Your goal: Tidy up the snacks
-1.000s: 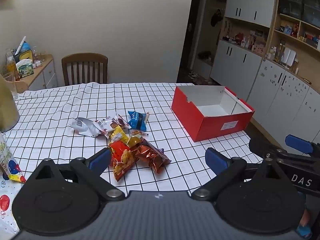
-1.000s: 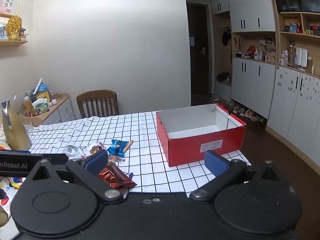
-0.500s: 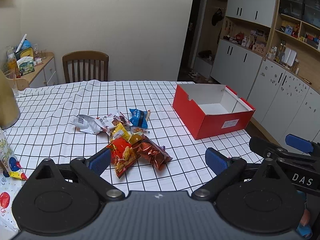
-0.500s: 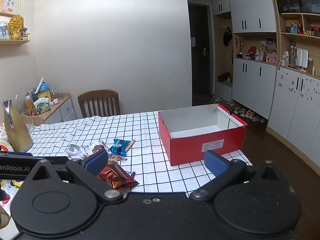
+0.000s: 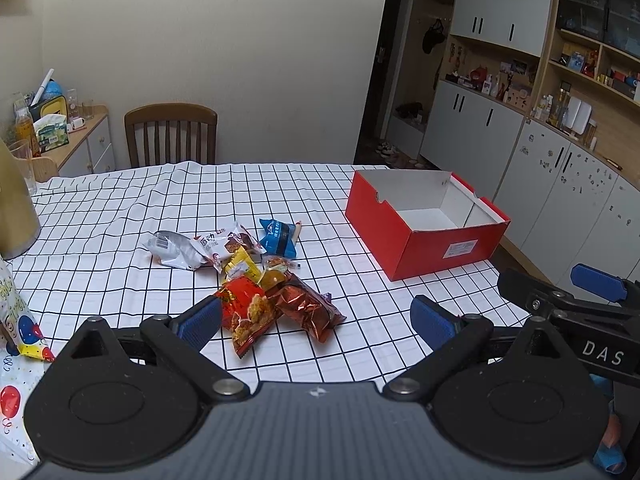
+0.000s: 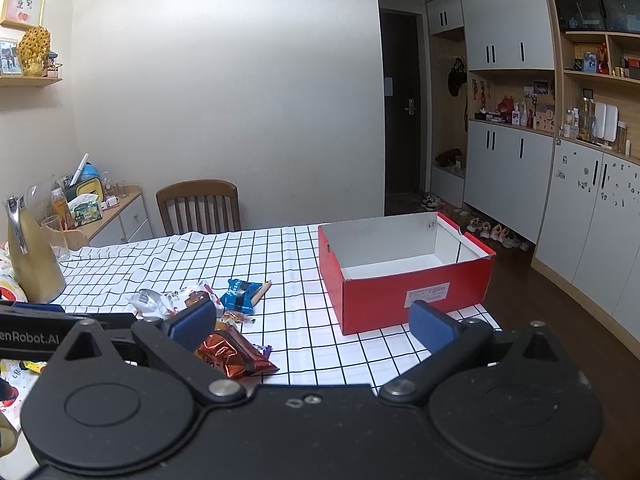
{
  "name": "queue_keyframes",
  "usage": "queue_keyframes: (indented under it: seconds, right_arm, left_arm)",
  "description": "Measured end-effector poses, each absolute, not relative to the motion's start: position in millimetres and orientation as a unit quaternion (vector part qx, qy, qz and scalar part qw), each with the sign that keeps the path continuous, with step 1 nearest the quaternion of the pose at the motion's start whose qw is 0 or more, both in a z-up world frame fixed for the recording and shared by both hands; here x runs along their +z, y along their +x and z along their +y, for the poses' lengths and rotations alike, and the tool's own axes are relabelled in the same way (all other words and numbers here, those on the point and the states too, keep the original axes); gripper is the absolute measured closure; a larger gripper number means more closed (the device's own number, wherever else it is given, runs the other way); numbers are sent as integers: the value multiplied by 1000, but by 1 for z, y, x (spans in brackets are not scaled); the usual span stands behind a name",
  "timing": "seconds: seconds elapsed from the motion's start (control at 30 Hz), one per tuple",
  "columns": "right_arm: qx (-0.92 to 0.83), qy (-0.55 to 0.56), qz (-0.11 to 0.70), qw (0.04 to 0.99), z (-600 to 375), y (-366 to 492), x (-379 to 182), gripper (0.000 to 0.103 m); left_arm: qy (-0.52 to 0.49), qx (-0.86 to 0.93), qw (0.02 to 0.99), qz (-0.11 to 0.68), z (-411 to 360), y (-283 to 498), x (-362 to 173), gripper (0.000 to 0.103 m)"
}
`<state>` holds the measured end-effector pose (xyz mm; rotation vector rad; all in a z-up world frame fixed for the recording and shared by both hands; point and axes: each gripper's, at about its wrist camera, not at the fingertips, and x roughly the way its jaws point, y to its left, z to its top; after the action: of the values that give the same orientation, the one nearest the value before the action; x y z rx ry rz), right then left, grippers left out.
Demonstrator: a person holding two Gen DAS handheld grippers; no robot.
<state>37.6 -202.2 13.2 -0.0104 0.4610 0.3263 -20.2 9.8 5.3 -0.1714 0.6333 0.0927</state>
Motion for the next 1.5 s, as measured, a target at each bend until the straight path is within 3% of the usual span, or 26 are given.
queue_keyframes:
  seconds: [1.5]
  right_arm:
    - [183, -29, 230, 955, -175, 56, 14, 0]
  left_arm:
    - [-95, 67, 939, 323, 32, 10, -7, 2]
